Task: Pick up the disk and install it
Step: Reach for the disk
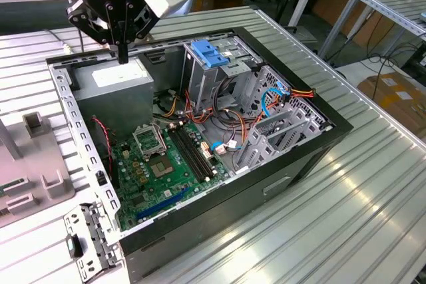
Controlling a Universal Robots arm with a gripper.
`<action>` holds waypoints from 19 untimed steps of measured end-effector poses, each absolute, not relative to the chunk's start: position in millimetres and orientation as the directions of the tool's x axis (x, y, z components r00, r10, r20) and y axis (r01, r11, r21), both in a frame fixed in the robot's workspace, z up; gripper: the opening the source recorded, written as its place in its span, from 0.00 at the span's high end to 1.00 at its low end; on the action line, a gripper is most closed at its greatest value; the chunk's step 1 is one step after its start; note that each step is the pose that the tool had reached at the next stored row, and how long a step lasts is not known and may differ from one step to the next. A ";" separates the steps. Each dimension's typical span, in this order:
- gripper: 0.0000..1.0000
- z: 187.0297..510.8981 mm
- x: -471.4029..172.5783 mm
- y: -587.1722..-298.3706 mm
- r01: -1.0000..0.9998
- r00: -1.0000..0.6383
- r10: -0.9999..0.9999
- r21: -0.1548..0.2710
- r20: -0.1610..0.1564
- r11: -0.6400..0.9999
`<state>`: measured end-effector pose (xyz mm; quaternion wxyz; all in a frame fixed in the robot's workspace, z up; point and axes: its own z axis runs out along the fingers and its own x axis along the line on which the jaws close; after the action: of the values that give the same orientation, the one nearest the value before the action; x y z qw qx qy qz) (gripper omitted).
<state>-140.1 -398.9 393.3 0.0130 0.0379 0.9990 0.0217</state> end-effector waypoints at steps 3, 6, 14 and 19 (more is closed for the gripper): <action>0.89 393.3 -141.7 -398.9 0.075 -0.997 0.076 0.044 -0.024 0.996; 0.89 393.3 -143.2 -398.9 0.075 -0.997 0.076 0.044 -0.024 0.996; 0.89 393.3 -147.6 -398.9 0.075 -0.997 0.076 0.044 -0.024 0.996; 0.89 393.3 -150.4 -398.9 0.075 -0.997 0.076 0.044 -0.024 0.996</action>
<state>-150.4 -398.9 393.3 0.0131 0.0379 0.9990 0.0217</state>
